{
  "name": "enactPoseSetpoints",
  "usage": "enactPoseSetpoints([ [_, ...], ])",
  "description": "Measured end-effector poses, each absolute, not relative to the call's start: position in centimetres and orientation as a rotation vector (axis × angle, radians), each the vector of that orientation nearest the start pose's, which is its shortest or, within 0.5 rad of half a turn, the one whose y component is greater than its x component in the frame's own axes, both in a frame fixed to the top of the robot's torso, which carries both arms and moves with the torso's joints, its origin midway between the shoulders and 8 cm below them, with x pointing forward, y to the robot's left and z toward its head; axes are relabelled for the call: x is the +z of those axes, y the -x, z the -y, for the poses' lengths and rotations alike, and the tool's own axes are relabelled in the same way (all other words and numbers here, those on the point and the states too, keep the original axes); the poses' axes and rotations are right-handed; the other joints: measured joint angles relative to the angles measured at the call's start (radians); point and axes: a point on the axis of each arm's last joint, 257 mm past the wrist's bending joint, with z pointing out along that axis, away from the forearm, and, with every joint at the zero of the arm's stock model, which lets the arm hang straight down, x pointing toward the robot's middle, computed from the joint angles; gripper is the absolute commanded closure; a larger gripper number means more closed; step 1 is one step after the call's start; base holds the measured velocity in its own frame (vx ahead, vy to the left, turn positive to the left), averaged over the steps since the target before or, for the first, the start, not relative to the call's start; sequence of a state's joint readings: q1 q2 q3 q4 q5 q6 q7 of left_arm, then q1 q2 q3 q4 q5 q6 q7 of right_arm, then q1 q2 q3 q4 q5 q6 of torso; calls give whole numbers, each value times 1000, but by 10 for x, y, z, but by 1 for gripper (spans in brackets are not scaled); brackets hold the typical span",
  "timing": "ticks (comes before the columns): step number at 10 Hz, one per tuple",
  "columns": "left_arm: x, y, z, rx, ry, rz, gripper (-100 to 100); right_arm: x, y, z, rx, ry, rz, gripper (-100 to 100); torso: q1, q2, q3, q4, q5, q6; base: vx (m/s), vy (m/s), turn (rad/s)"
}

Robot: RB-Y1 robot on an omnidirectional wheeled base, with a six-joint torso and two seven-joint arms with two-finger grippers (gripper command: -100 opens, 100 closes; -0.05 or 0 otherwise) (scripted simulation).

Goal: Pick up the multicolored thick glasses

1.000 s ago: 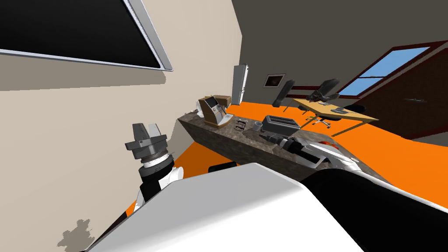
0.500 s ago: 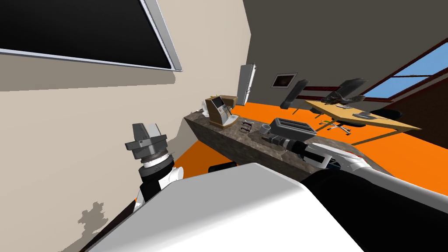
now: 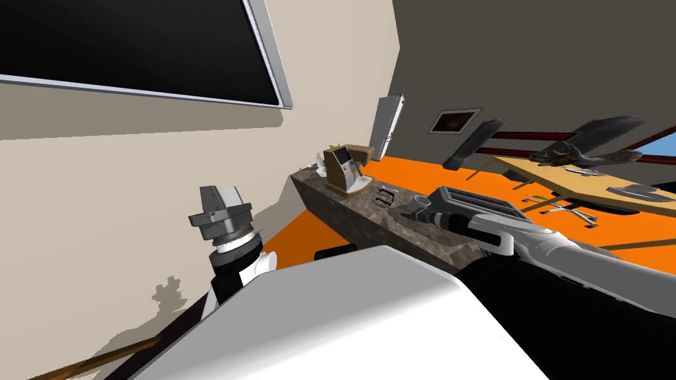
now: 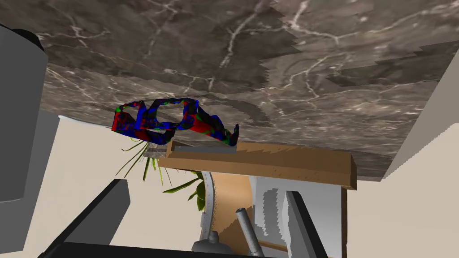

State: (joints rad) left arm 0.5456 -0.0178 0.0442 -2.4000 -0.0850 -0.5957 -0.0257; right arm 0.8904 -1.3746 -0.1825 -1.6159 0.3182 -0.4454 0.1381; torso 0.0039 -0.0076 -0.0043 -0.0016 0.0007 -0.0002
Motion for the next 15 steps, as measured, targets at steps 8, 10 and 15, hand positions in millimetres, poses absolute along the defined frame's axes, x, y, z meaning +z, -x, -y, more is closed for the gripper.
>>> enactPoseSetpoints([
  [8, 78, -297, -276, -1198, 457, -539, 0, -289, -226, 614, -118, 505, -2542, -100, 1, 1, 0, 0, 0, 1, 102, 49, 207],
  [10, 78, -297, -276, -1198, 457, -539, 0, -293, -215, 620, -138, 532, -2581, -100, 0, 5, 3, 1, 0, 2, 38, 15, 79],
  [15, 78, -297, -276, -1198, 457, -539, 0, -302, -195, 630, -156, 568, -2644, 0, -1, 8, 4, 2, 0, 3, 26, 10, 47],
])
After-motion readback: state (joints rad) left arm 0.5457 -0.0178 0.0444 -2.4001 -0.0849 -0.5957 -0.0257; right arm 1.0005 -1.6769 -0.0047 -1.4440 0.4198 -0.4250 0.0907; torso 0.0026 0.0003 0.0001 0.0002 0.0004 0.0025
